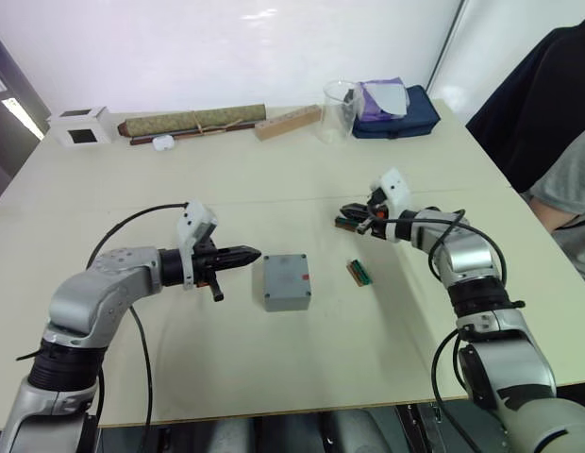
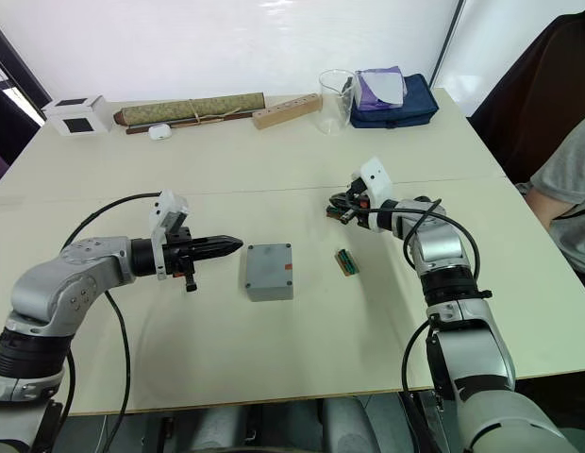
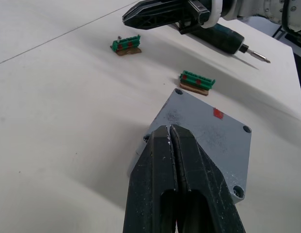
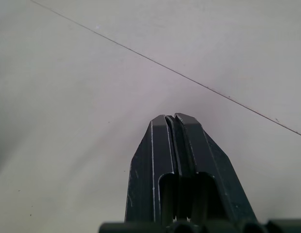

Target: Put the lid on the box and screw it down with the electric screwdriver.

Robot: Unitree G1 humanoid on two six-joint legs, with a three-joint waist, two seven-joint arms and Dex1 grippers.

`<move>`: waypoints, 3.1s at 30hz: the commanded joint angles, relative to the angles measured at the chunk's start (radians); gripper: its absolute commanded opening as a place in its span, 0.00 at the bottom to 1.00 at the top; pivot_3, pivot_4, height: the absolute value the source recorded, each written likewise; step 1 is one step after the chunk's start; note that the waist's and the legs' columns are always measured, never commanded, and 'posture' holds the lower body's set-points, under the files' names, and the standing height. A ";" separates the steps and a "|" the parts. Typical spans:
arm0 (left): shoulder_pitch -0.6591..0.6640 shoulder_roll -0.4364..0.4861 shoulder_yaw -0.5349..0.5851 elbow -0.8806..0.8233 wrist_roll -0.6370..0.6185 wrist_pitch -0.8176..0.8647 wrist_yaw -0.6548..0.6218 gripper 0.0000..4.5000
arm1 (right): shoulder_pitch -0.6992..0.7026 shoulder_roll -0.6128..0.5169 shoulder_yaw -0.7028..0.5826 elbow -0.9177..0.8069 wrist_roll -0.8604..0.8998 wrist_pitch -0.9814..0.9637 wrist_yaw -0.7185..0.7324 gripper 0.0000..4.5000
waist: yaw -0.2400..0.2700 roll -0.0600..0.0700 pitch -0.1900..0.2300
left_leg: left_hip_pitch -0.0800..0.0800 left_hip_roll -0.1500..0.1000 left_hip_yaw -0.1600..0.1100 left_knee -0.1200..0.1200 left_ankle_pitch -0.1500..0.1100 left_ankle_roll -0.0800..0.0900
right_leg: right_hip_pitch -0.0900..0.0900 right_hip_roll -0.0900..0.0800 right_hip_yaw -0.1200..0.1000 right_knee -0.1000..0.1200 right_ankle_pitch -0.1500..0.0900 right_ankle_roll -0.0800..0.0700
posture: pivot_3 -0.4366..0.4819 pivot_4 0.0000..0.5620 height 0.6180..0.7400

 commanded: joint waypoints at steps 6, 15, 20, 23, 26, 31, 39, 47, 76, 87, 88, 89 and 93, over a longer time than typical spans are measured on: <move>-0.008 0.006 0.012 -0.021 -0.006 -0.009 -0.006 0.00 | -0.032 0.006 0.016 0.051 -0.032 -0.081 0.001 0.68 | 0.000 0.000 0.000 | 0.000 0.000 0.000 0.000 0.000 0.000 | 0.000 0.000 0.000 0.000 0.000 0.000 | 0.48 0.27 1.00; -0.003 0.004 0.014 -0.031 -0.009 -0.005 0.002 0.00 | -0.061 0.027 0.032 0.117 -0.050 -0.120 0.004 0.74 | -0.002 0.000 0.000 | 0.000 0.000 0.000 0.000 0.000 0.000 | 0.000 0.000 0.000 0.000 0.000 0.000 | 0.48 0.27 1.00; -0.002 0.006 0.013 -0.031 -0.008 -0.005 0.003 0.00 | -0.079 0.038 0.032 0.152 -0.059 -0.136 0.003 0.74 | 0.001 0.000 0.000 | 0.000 0.000 0.000 0.000 0.000 0.000 | 0.000 0.000 0.000 0.000 0.000 0.000 | 0.48 0.27 1.00; -0.003 0.006 0.012 -0.031 -0.007 -0.005 0.003 0.00 | -0.088 0.042 0.033 0.169 -0.064 -0.142 0.004 0.74 | 0.000 0.000 0.000 | 0.000 0.000 0.000 0.000 0.000 0.000 | 0.000 0.000 0.000 0.000 0.000 0.000 | 0.48 0.27 1.00; -0.003 0.006 0.012 -0.031 -0.006 -0.005 0.004 0.00 | -0.095 0.046 0.035 0.184 -0.071 -0.149 0.004 0.74 | -0.001 0.000 0.000 | 0.000 0.000 0.000 0.000 0.000 0.000 | 0.000 0.000 0.000 0.000 0.000 0.000 | 0.48 0.27 1.00; -0.003 0.001 0.010 -0.033 -0.007 -0.004 0.010 0.00 | -0.121 0.067 0.033 0.241 -0.086 -0.182 -0.015 0.48 | -0.002 0.000 0.000 | 0.000 0.000 0.000 0.000 0.000 0.000 | 0.000 0.000 0.000 0.000 0.000 0.000 | 0.48 0.27 1.00; 0.003 0.001 0.011 -0.037 -0.006 -0.005 0.014 0.00 | -0.114 0.062 0.028 0.239 -0.087 -0.185 0.001 0.01 | -0.001 0.000 0.000 | 0.000 0.000 0.000 0.000 0.000 -0.001 | 0.000 0.000 0.000 0.000 0.000 0.000 | 0.48 0.27 1.00; 0.002 -0.003 0.008 -0.032 -0.004 -0.012 0.012 0.00 | -0.082 0.045 0.009 0.153 -0.070 -0.148 0.005 0.01 | -0.001 0.000 0.000 | 0.000 0.000 0.000 0.000 0.000 -0.001 | 0.000 0.000 0.000 0.000 0.000 0.000 | 0.48 0.27 1.00; 0.039 0.093 0.022 -0.098 -0.069 0.032 -0.081 0.00 | 0.352 0.049 0.087 -0.851 0.171 0.289 -0.102 0.01 | 0.000 0.000 0.000 | 0.000 0.000 -0.001 0.000 0.000 -0.001 | 0.000 0.000 0.000 0.000 0.000 0.000 | 0.48 0.27 1.00; 0.034 0.079 0.019 -0.094 -0.065 0.031 -0.062 0.00 | 0.343 0.065 0.124 -0.823 0.168 0.266 -0.141 0.01 | 0.001 0.000 0.000 | 0.000 0.000 -0.001 0.000 0.001 -0.001 | 0.000 0.001 0.000 0.000 0.000 0.000 | 0.48 0.27 1.00; 0.034 0.077 0.019 -0.093 -0.064 0.031 -0.059 0.00 | 0.341 0.062 0.128 -0.818 0.164 0.264 -0.141 0.01 | 0.001 0.000 0.000 | 0.000 0.000 -0.001 0.000 0.001 -0.001 | 0.000 0.001 0.000 0.000 0.000 0.000 | 0.48 0.27 1.00; 0.033 0.076 0.019 -0.093 -0.064 0.030 -0.058 0.00 | 0.340 0.060 0.130 -0.814 0.162 0.262 -0.141 0.01 | 0.001 0.000 0.000 | 0.000 0.000 -0.001 0.000 0.001 -0.001 | 0.000 0.001 0.000 0.000 0.000 0.000 | 0.48 0.27 1.00; 0.030 0.073 0.020 -0.091 -0.063 0.030 -0.053 0.00 | 0.338 0.048 0.141 -0.798 0.154 0.258 -0.132 0.01 | 0.001 0.000 0.000 | 0.000 0.000 -0.001 0.000 0.001 -0.001 | 0.000 0.001 0.000 0.000 0.000 0.000 | 0.48 0.27 1.00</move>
